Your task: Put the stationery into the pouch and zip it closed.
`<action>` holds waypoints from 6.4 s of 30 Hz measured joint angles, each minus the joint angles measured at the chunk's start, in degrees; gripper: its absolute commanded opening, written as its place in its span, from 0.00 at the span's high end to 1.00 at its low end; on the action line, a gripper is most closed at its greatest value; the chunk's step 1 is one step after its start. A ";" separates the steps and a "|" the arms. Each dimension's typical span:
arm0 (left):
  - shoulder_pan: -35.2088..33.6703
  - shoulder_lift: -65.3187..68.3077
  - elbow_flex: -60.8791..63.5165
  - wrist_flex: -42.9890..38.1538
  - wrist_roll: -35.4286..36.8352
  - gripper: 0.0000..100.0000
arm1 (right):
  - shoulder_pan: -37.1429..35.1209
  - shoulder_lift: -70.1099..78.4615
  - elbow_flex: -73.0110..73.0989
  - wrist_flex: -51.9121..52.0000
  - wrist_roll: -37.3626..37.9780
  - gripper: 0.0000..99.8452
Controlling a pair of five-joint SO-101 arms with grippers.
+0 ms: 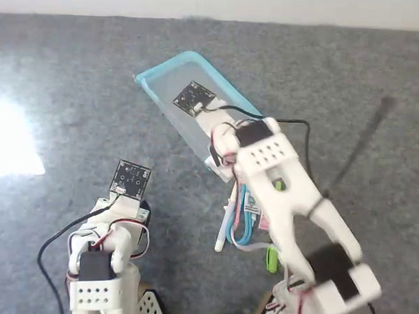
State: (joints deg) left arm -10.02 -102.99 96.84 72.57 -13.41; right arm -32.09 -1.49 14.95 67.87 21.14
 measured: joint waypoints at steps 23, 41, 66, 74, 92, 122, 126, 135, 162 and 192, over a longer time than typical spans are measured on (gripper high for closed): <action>0.00 0.00 0.00 0.00 0.00 0.87 | 2.81 6.68 -1.05 0.00 -9.93 0.76; 0.00 0.00 0.00 0.00 0.00 0.87 | 2.73 16.70 -1.05 -2.55 -10.02 0.76; 0.00 0.00 0.00 0.00 0.00 0.87 | 5.01 13.36 -8.70 3.52 -10.20 0.99; 0.00 0.00 0.00 0.00 0.00 0.87 | 2.37 4.75 -16.09 11.69 -5.54 0.99; 0.35 0.00 0.00 -1.85 -1.58 0.82 | -5.27 -4.66 -23.21 21.98 0.44 0.99; 12.22 30.68 -48.97 -3.78 14.07 0.64 | -8.97 -34.37 11.60 -9.05 -5.27 0.99; 12.40 30.68 -46.95 -5.01 14.33 0.64 | -8.88 -34.37 11.60 -9.05 -5.27 0.99; 6.86 28.22 -38.95 -6.51 12.92 0.64 | -8.88 -34.37 10.20 -6.42 -6.68 0.99; 7.12 23.03 -26.81 -18.64 10.11 0.68 | -8.97 -27.87 2.81 -2.37 -7.38 0.99; 3.52 23.03 -21.01 -24.88 8.35 0.86 | 5.36 -30.24 6.15 5.63 -0.79 0.99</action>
State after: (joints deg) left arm -6.51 -79.96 75.82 47.69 -5.05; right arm -26.73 -31.74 21.10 73.49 20.35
